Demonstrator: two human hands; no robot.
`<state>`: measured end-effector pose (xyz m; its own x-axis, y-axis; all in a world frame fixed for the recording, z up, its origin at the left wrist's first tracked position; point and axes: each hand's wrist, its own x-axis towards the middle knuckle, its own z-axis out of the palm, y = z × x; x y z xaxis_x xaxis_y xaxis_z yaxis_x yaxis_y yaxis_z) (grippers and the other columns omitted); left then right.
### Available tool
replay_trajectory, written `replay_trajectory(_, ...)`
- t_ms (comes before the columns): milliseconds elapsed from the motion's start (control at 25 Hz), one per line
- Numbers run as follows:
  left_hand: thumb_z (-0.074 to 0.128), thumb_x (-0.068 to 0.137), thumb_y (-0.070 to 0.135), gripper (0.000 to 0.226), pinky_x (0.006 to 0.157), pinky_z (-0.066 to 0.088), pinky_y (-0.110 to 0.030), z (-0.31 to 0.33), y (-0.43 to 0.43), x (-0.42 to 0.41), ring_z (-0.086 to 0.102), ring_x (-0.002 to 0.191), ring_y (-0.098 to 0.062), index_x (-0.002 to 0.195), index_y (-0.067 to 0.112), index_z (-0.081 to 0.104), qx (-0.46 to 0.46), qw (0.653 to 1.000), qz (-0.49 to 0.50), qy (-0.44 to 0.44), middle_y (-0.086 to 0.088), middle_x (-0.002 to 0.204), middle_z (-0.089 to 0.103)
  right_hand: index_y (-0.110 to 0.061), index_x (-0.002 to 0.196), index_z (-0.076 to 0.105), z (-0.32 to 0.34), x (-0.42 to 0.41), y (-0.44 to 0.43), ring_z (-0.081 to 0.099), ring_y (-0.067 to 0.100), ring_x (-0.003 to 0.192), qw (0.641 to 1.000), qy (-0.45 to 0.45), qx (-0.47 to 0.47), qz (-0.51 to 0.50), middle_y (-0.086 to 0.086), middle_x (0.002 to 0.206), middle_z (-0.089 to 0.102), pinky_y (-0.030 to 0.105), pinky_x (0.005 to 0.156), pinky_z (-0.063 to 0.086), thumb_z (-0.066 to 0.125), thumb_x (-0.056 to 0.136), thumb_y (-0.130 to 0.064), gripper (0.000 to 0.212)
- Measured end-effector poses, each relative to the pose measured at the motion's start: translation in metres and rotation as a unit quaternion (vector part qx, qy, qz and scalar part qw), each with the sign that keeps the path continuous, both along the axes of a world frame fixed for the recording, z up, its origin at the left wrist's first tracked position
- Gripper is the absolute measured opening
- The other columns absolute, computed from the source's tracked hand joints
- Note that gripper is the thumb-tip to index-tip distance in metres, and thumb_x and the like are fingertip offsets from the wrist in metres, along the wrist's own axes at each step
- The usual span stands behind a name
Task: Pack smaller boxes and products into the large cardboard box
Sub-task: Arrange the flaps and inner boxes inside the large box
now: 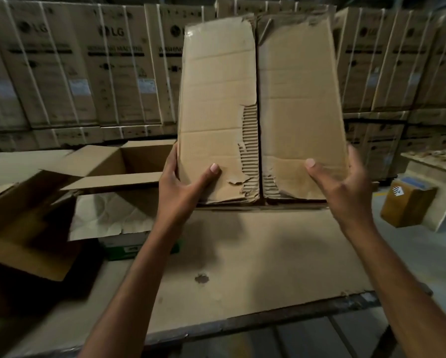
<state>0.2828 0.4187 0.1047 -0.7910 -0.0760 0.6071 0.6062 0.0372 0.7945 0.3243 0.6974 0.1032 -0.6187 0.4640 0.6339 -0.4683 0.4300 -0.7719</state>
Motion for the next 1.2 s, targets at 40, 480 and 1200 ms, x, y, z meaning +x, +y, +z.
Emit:
replay_trajectory(40, 0.084, 0.082, 0.033, 0.075, 0.087, 0.057, -0.018, 0.009, -0.024, 0.011, 0.063, 0.112, 0.006, 0.147, 0.029, 0.047, 0.004, 1.0, 0.009, 0.01, 0.018, 0.126, 0.063, -0.032, 0.135, 0.058, 0.01, 0.006, -0.023, 0.068, 0.006, 0.11, 1.0, 0.016, -0.001, 0.016, -0.012, 0.121, 0.071, 0.045, 0.099, 0.056, 0.077, 0.082, -0.055, 0.061)
replay_trajectory(480, 0.08, 0.087, 0.033, 0.067, 0.088, 0.062, -0.034, 0.074, -0.319, 0.092, 0.068, 0.117, -0.013, 0.146, 0.024, 0.051, -0.002, 0.987, 0.15, 0.06, 0.003, 0.131, 0.066, -0.025, 0.142, 0.055, 0.054, -0.006, -0.312, 0.066, 0.007, 0.117, 0.985, 0.055, -0.019, 0.161, -0.009, 0.129, 0.069, 0.041, 0.104, 0.054, 0.076, 0.077, -0.07, 0.083)
replay_trajectory(1200, 0.08, 0.085, 0.043, 0.066, 0.071, 0.058, -0.016, 0.108, -0.612, -0.018, 0.072, 0.105, -0.008, 0.142, 0.022, 0.055, -0.024, 0.944, 0.327, 0.037, 0.002, 0.124, 0.069, -0.029, 0.134, 0.054, 0.098, -0.204, -0.637, 0.066, 0.012, 0.109, 0.938, -0.021, 0.002, 0.346, -0.01, 0.118, 0.068, 0.043, 0.094, 0.059, 0.073, 0.073, -0.071, 0.077)
